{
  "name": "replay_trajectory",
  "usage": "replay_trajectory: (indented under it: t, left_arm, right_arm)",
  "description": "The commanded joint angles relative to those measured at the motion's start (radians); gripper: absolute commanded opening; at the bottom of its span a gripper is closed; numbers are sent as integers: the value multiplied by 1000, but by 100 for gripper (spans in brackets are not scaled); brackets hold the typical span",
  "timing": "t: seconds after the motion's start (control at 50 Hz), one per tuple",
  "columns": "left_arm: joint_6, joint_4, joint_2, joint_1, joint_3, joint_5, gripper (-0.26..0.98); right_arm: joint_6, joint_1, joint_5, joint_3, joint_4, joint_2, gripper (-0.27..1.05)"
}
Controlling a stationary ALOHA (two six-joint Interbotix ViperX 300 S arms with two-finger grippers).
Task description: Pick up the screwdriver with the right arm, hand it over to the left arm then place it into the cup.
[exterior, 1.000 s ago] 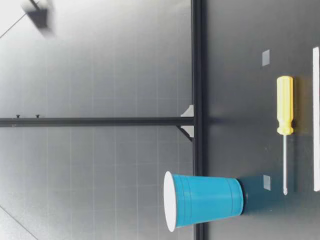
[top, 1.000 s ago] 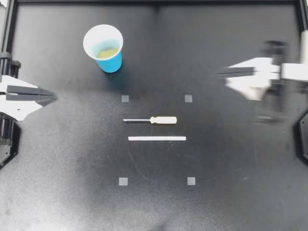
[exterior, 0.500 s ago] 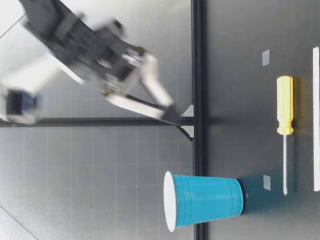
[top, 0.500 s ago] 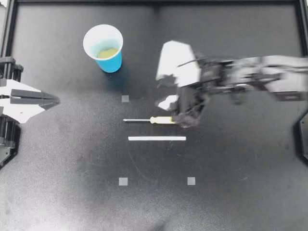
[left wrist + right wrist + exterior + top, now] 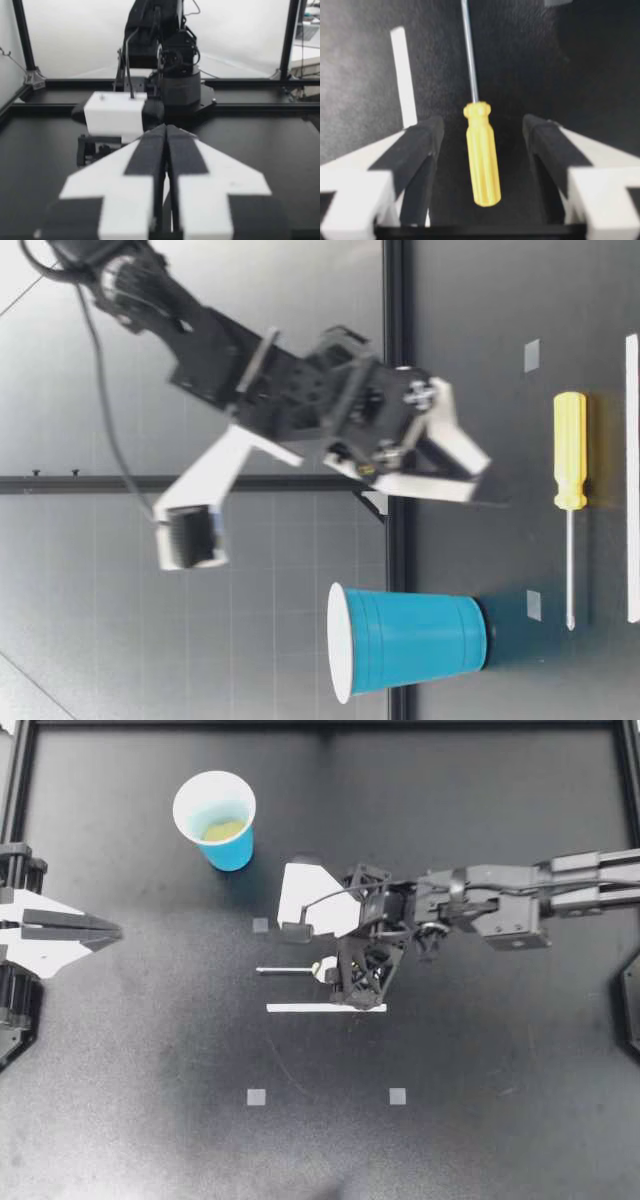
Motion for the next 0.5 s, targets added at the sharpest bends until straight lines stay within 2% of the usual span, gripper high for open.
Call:
replay_trajectory:
  t: [0.0, 0.48]
  left_arm:
    - [2, 0, 3, 2, -12, -11, 9]
    - [2, 0, 3, 2, -18, -11, 9]
  right_arm:
    - [0, 5, -3, -21, -2, -3, 59]
    - [-18, 6, -57, -23, -2, 67, 59]
